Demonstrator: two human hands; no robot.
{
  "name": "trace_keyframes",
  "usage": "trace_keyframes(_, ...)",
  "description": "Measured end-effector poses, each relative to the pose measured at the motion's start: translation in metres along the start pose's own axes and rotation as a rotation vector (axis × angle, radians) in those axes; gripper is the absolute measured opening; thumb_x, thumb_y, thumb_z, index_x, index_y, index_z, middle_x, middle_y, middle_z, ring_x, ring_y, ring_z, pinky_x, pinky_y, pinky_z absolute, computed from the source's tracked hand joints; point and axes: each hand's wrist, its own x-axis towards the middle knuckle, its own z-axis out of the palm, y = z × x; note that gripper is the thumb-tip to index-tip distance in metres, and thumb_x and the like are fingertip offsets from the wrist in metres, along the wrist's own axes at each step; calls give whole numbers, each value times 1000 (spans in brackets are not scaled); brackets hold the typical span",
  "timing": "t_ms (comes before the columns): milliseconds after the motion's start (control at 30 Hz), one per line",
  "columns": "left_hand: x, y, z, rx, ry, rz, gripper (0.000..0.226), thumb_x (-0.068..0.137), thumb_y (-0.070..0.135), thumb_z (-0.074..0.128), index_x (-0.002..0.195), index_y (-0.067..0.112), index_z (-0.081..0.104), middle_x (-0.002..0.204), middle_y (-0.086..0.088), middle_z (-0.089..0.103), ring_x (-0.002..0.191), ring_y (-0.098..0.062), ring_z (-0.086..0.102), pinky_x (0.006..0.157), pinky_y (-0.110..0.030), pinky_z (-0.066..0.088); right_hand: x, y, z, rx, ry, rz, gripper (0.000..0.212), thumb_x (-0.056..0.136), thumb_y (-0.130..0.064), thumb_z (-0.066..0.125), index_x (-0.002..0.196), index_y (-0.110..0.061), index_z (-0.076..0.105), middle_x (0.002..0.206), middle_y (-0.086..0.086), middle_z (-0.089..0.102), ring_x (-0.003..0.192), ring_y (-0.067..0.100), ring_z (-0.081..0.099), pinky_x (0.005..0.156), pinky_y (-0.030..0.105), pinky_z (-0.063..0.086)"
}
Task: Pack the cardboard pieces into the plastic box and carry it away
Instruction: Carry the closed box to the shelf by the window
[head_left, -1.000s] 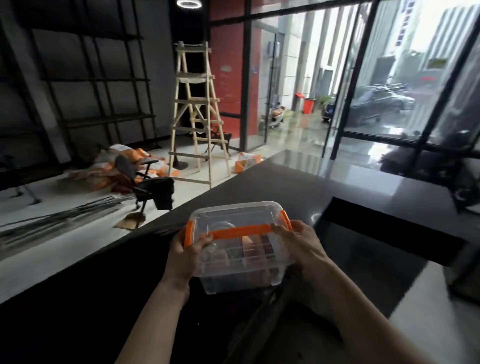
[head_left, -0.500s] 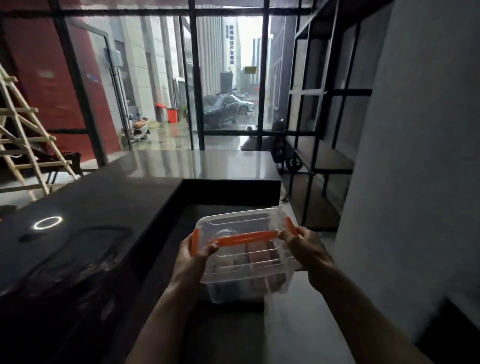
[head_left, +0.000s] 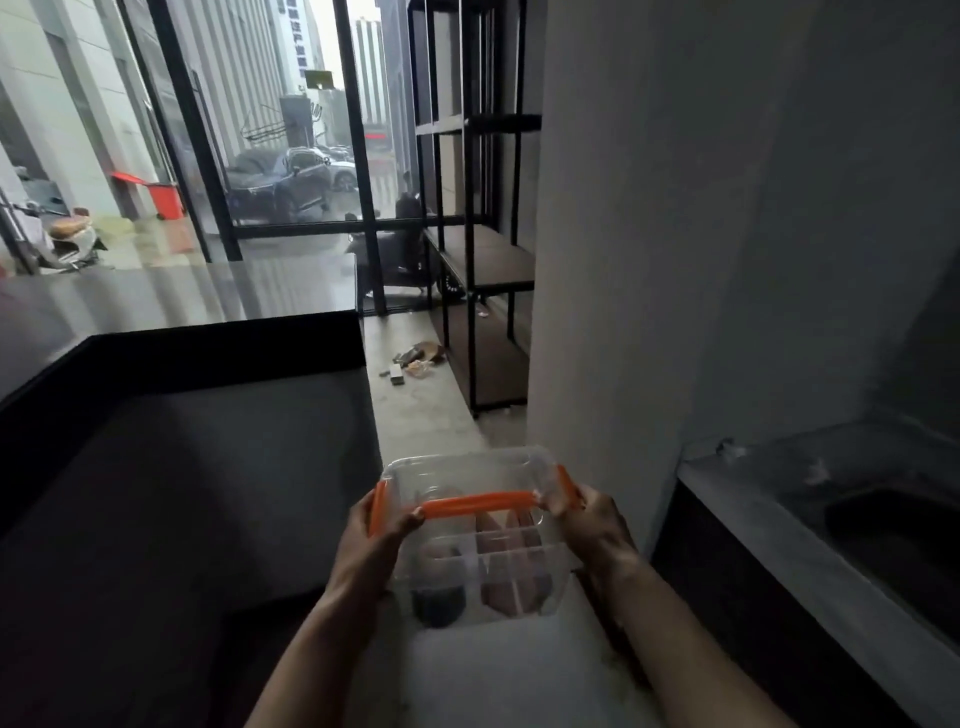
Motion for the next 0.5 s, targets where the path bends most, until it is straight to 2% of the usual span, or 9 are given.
trace_keyframes(67,8,1,13,-7,5,5,105,48,70,85,138,23,57,124,-8,70,107,-24,71,66,-28,60,12,1,-10,-13,22,-8,56,83,-50,67,129,-17,64,111,6,70,99,26,66,79,36,56)
trace_keyframes(100,12,2,18,-15,2,9,105,48,69,86,138,23,56,125,-9,70,107,-24,71,65,-28,59,17,0,-13,-11,21,-6,56,84,-49,66,130,-17,62,111,6,70,98,25,66,80,37,56)
trace_keyframes(200,29,1,22,-53,4,-15,101,54,64,85,141,24,53,128,-9,67,110,-26,69,71,-34,60,31,-8,-14,-9,-14,-26,55,90,-47,64,134,-15,58,109,5,66,88,19,62,61,25,46)
trace_keyframes(267,45,2,21,-76,4,-27,102,53,65,86,141,26,52,130,-9,65,112,-28,68,79,-44,61,45,-12,-9,-4,-23,-41,56,91,-46,63,138,-15,56,112,6,65,91,20,61,57,23,42)
trace_keyframes(333,64,3,19,-90,-2,-28,103,52,64,85,142,27,51,131,-9,64,114,-29,66,81,-47,60,61,-17,0,11,-25,-44,59,92,-43,63,142,-14,53,118,7,65,99,24,61,63,26,46)
trace_keyframes(400,87,3,16,-91,-5,-11,105,53,63,83,144,24,48,132,-9,63,114,-28,65,76,-39,58,81,-24,10,16,-39,-34,61,91,-44,63,144,-15,51,122,9,65,102,25,62,70,31,51)
trace_keyframes(500,126,3,10,-108,4,19,111,50,62,82,146,21,46,134,-10,61,114,-27,64,77,-37,57,114,-38,30,35,-63,-35,64,89,-49,63,143,-18,50,120,9,67,104,29,66,86,47,59)
